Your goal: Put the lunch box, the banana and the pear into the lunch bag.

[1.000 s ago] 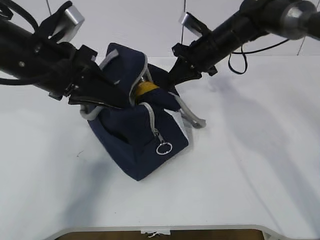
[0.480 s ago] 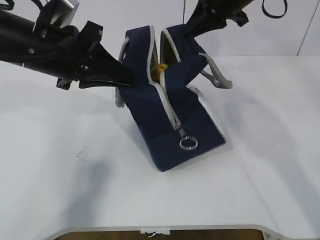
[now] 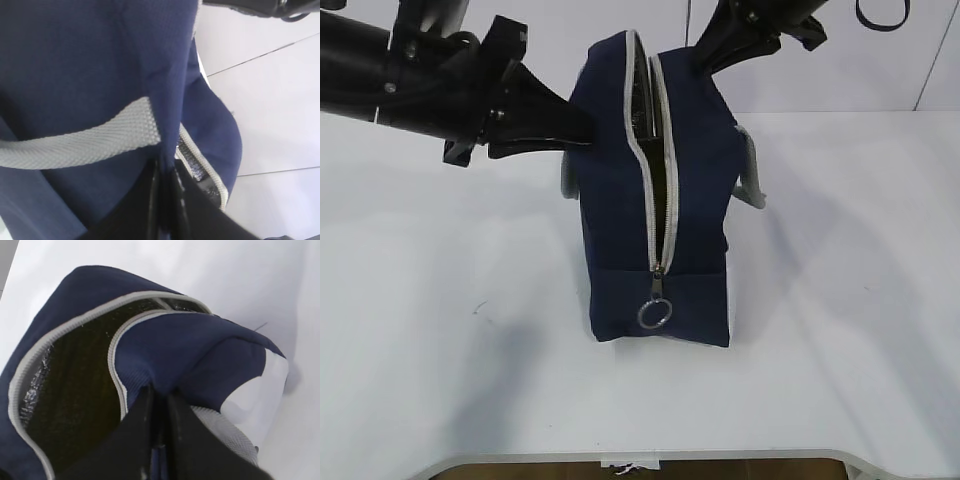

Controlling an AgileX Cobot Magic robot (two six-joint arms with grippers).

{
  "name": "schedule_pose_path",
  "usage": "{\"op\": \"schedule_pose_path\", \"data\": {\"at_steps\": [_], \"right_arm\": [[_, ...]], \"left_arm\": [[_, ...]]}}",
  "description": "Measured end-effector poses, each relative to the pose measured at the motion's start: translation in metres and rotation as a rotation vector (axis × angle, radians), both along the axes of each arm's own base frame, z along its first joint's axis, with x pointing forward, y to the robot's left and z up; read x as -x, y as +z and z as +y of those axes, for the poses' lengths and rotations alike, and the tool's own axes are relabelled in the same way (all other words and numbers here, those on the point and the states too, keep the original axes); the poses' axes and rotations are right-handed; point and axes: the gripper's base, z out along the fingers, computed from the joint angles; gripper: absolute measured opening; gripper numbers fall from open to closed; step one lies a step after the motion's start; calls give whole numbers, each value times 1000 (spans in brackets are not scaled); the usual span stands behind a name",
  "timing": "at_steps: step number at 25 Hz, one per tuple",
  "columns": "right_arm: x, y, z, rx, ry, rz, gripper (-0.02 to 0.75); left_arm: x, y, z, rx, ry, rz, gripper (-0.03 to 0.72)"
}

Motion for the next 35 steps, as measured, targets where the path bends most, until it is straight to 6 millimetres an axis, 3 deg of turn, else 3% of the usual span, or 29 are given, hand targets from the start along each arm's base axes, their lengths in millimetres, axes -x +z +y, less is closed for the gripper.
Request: {"op": "schedule_pose_path", "data": {"at_steps": [7,14,18,21,23,26,28,35], "right_arm": [[0,1,-1,-2,-21,14,31],[1,1,1,-8,-27,23,31],[1,0,1,-8,-26,26,48],[1,0,1,-10,-26,26,115],[1,0,2,-15,-28,24,207],[1,1,2,-15,-29,21,364],[2,3,2,-16,-29,16,419],[18,35,-4,14,-37,-67,448]], "left_arm": [[5,-1,-12,9,-24,4,17],[-1,-19,-22,25,-32,72,32],[-1,-20,-23,27,-34,77,52],[-1,-20,-23,27,-34,77,99],[-1,-20,-23,28,-36,77,162],[0,-20,-23,29,-38,78,305],[1,-19,-23,22,-50,73,390],[14,4,-8,-6,-116,0,450]]}}
